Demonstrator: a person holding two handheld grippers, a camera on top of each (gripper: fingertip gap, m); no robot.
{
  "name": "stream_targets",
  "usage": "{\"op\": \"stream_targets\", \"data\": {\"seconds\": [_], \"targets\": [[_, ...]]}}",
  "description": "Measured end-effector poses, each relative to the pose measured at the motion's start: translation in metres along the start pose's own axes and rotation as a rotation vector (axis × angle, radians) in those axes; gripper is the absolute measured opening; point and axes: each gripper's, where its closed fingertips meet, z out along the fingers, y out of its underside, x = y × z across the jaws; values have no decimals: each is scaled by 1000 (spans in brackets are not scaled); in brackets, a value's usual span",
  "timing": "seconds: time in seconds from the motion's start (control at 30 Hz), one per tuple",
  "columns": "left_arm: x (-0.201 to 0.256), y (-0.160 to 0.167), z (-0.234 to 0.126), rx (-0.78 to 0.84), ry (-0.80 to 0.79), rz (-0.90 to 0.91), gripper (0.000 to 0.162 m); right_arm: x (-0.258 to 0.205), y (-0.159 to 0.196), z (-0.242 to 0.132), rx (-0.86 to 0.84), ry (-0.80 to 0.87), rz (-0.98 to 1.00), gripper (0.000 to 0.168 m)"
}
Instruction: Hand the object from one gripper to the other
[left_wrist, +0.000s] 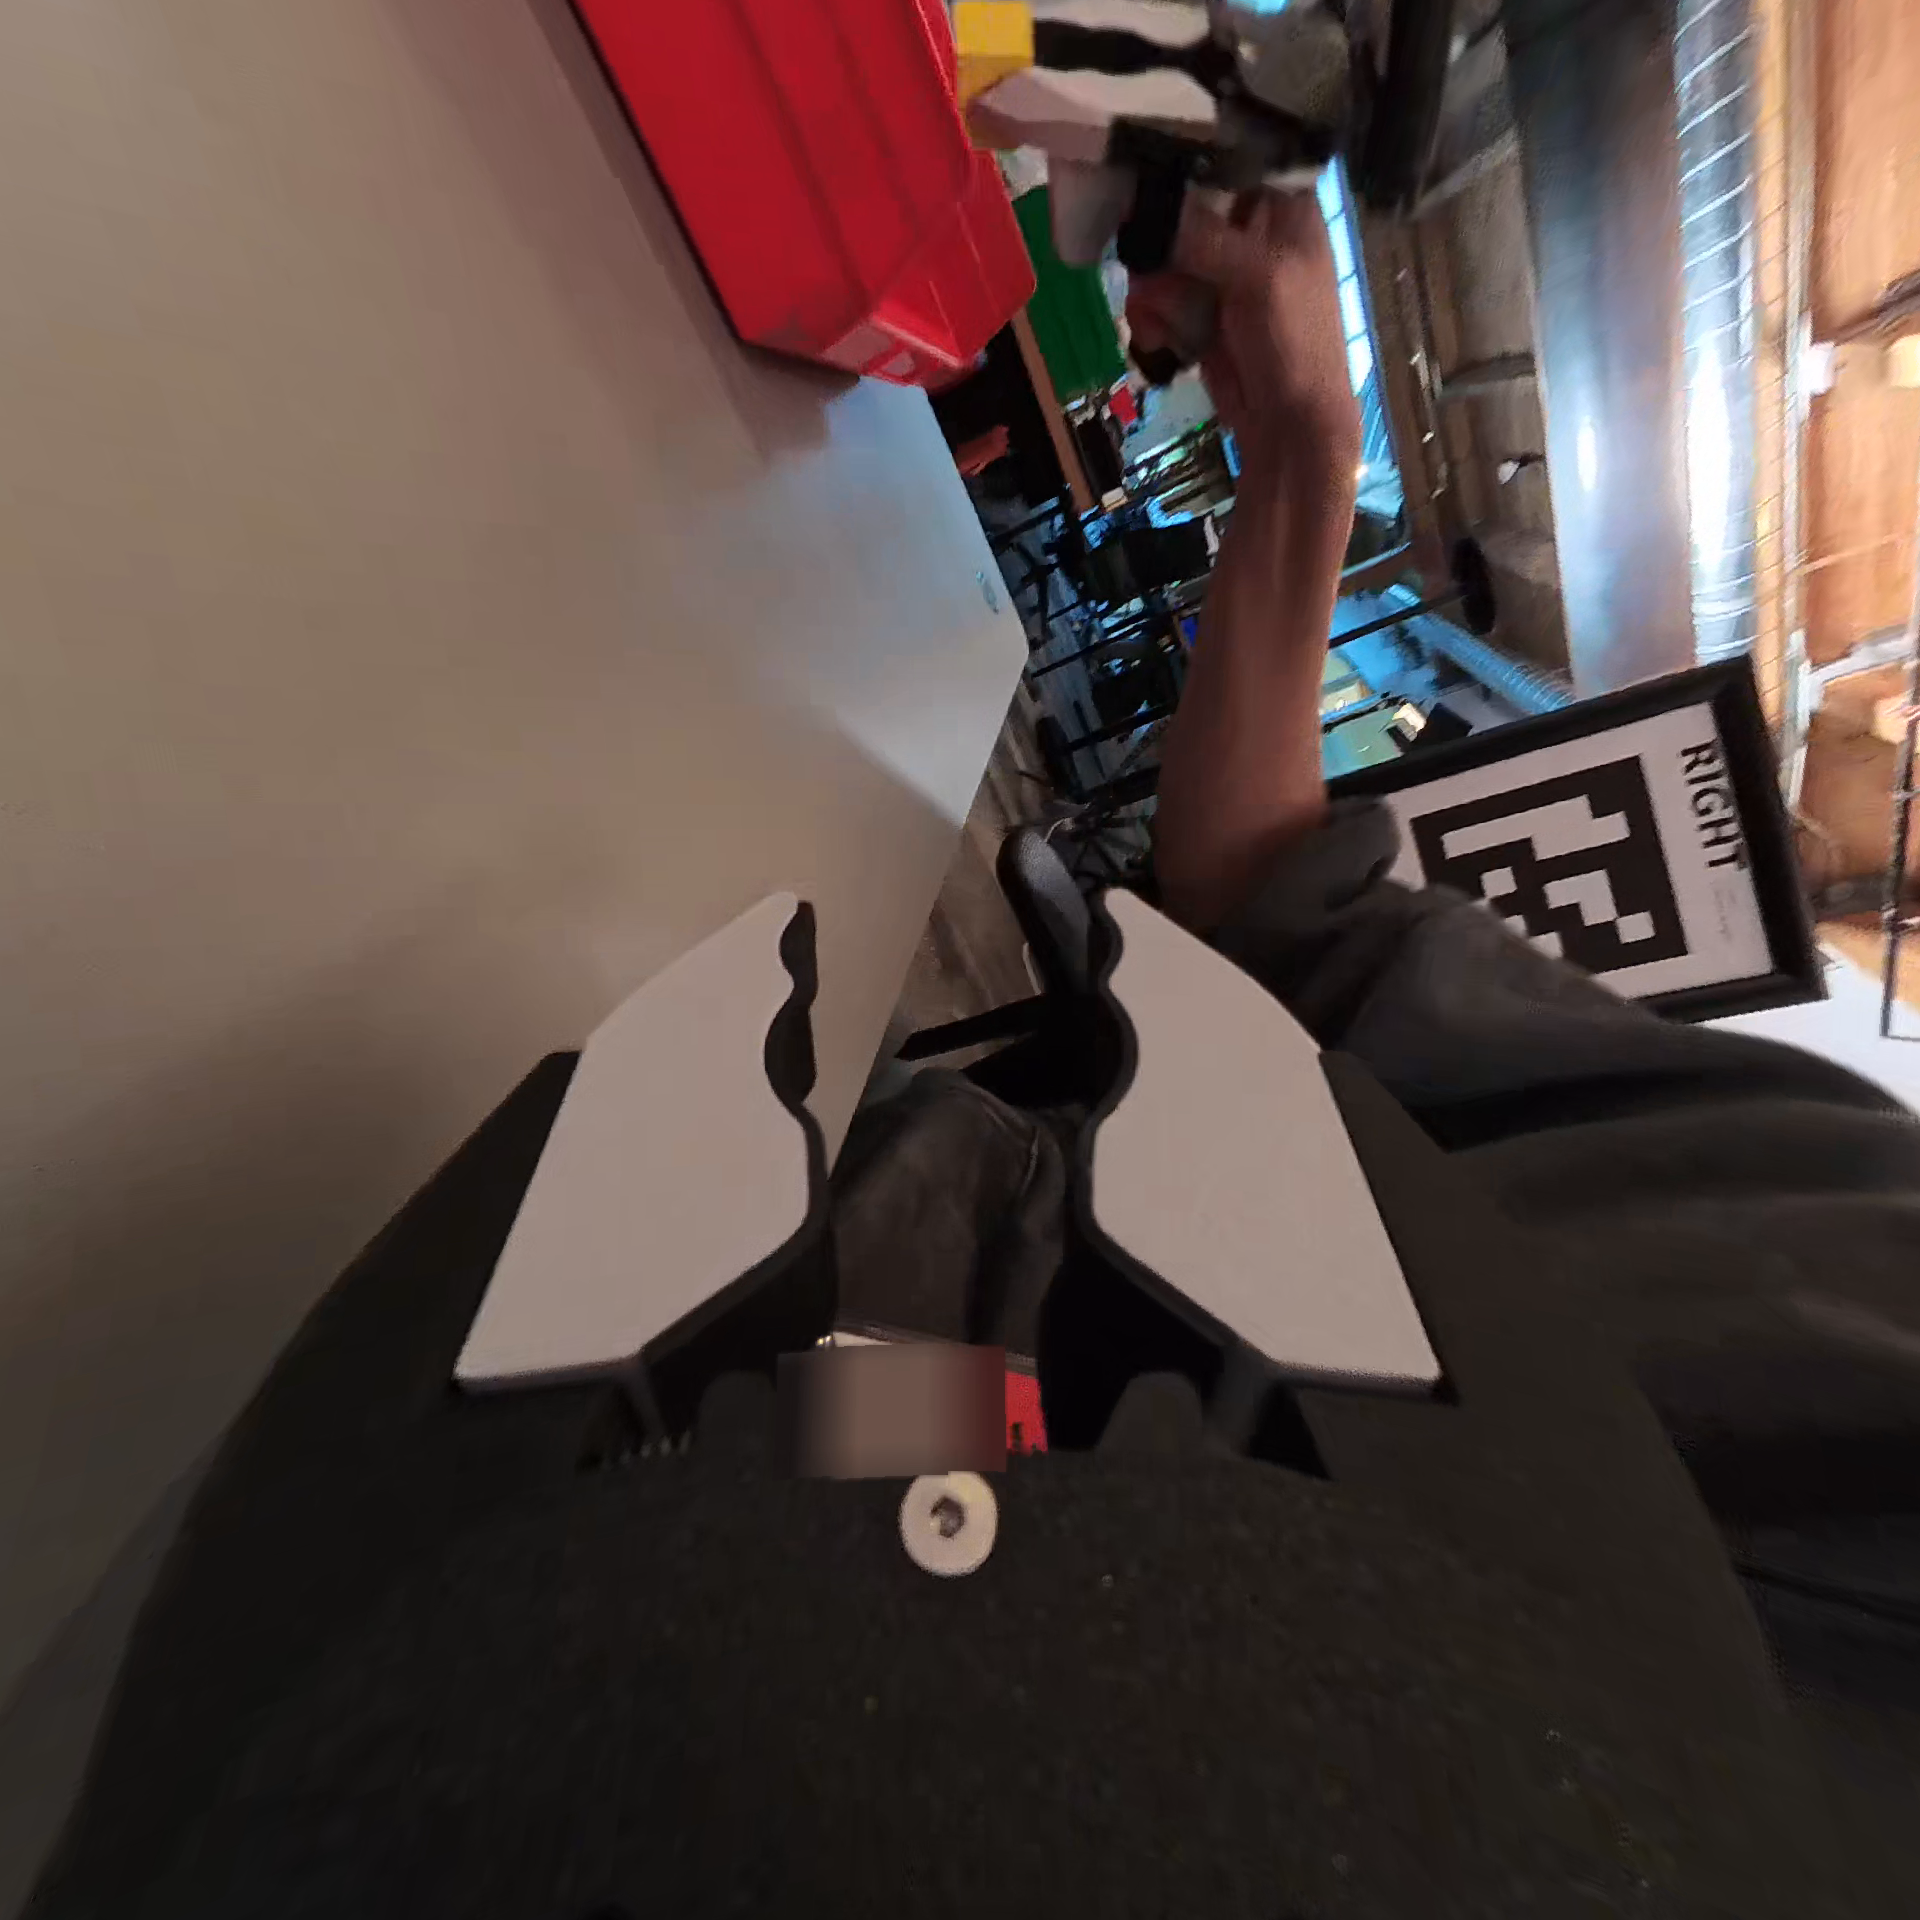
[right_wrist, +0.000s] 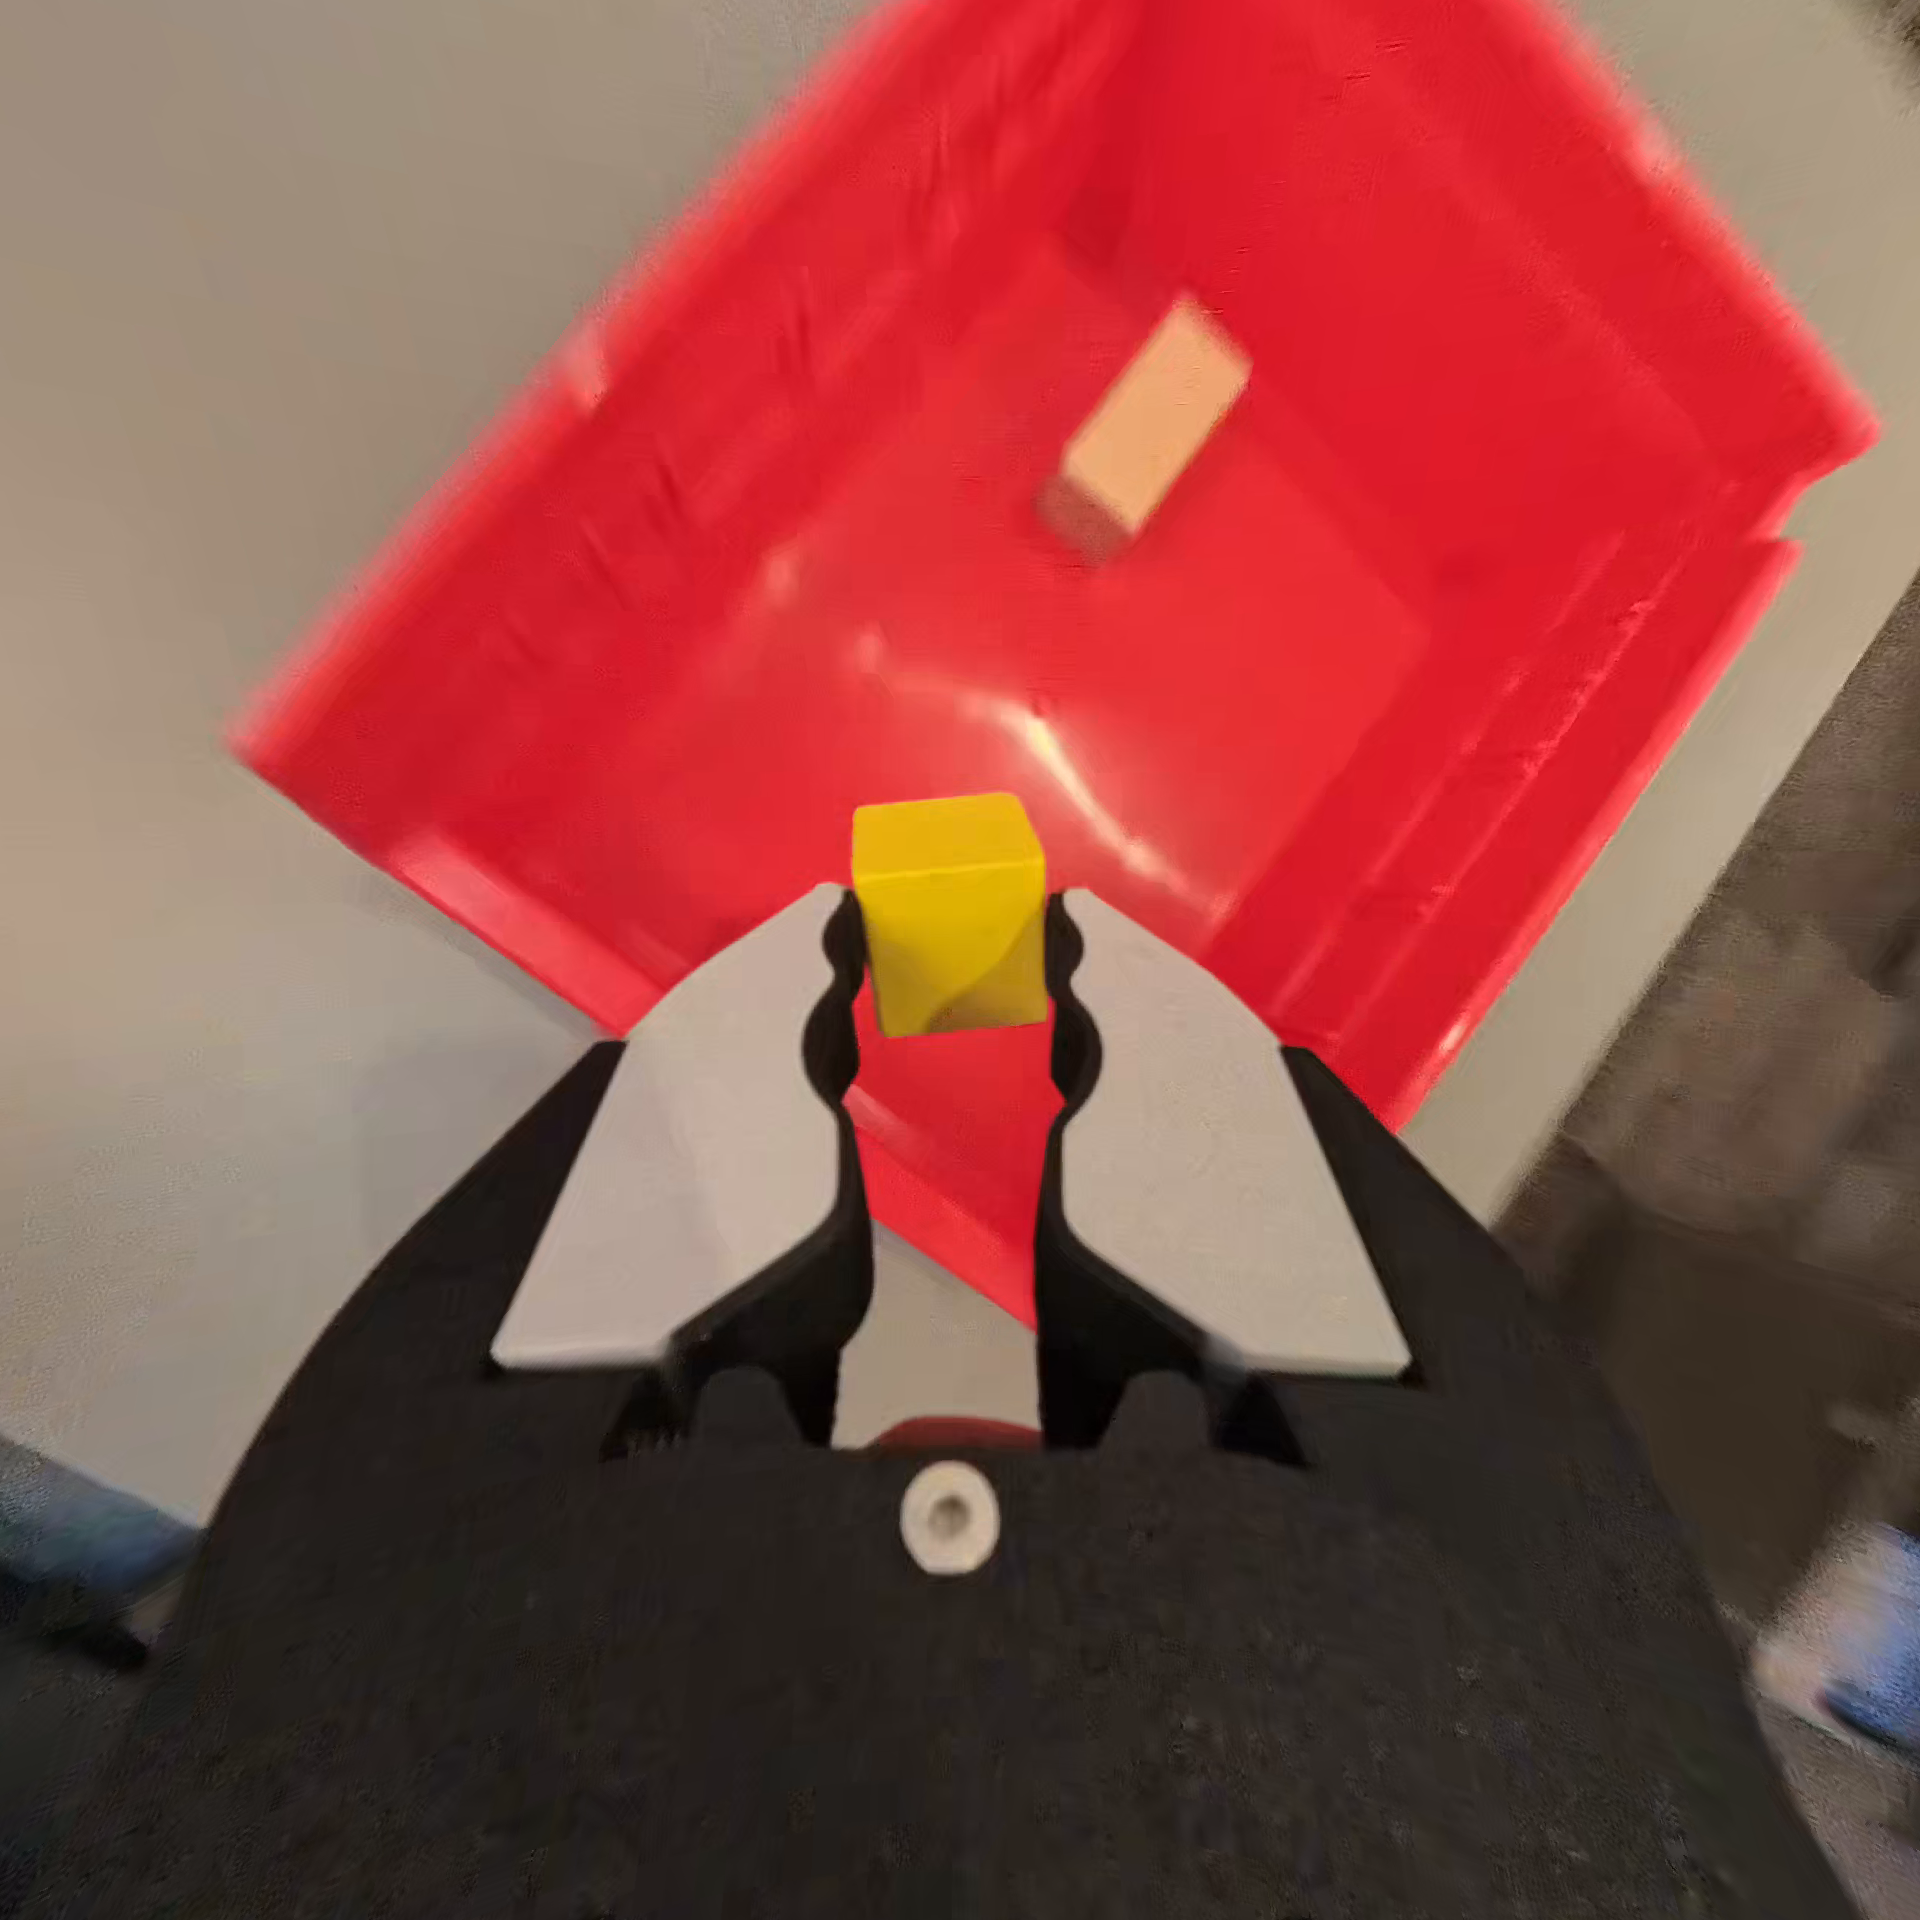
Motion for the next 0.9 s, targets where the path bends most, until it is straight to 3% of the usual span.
{"op": "stream_targets", "data": {"seconds": [0.2,0.3,0.5,0.9], "targets": [[6,7,4,-34,-19,55,48,23,55,47,-525,-93,-230,33],[6,6,4,-28,-32,64,48,23,69,56,-661,-131,-271,33],[6,11,6,-45,-24,53,48,25,87,65,-797,-142,-317,33],[4,19,11,-84,-73,109,47,24,96,71,-834,-110,-311,37]]}}
